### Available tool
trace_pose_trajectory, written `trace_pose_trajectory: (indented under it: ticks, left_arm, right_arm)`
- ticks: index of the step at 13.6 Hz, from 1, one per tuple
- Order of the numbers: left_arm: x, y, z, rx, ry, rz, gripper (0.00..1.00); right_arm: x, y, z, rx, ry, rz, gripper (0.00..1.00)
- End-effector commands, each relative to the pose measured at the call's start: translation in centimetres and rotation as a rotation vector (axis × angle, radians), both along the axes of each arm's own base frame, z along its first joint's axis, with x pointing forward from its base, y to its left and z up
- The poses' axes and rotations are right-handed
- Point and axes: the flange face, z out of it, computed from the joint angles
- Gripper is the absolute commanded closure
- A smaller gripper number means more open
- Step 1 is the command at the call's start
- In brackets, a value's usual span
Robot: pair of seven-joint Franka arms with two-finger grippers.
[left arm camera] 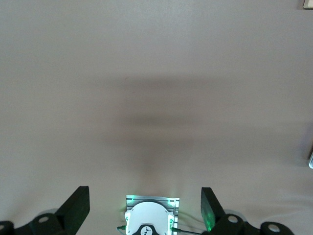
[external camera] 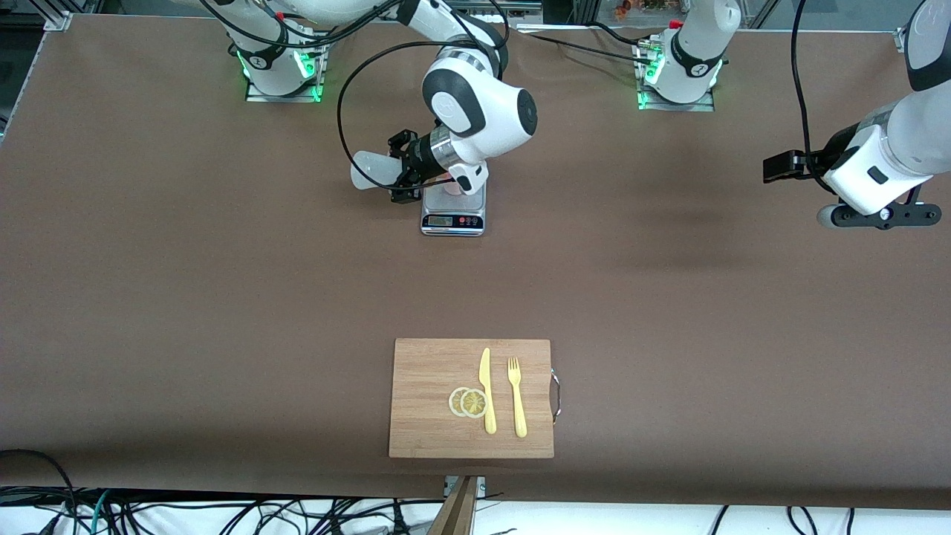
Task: Add sauce to pink cup with both arms
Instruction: 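Tilt the bottle nozzle into the pink cup with the right gripper, then carry the bottle back and lower it onto the table with the right gripper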
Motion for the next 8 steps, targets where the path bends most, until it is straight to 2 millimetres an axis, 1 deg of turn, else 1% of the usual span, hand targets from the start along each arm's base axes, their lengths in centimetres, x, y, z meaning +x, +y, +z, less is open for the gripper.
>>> trace_pose_trajectory:
  ticks: [1, 2, 3, 6, 8]
  left_arm:
    - [-0.1, 0.3, 0.1, 0.001, 0.001, -0.022, 0.00]
    - [-0.1, 0.4, 0.1, -0.003, 0.001, -0.032, 0.00]
    - [-0.1, 0.8, 0.1, -0.007, 0.001, -0.037, 0.00]
    - [0.0, 1.0, 0.0, -0.011, 0.002, -0.040, 0.00]
    - [0.0, 1.0, 0.1, -0.011, 0.000, -0.040, 0.00]
  right_arm:
    - [0.5, 0.3, 0.8, -0.015, -0.011, -0.004, 1.00]
    - [1.2, -0.3, 0.8, -0.005, 0.008, -0.006, 1.00]
    - [2.5, -1.2, 1.0, 0.011, 0.044, -0.003, 1.00]
    - [5.5, -3.2, 2.1, 0.146, 0.166, -0.016, 1.00]
    - [7.6, -5.1, 3.0, 0.228, 0.224, -0.030, 1.00]
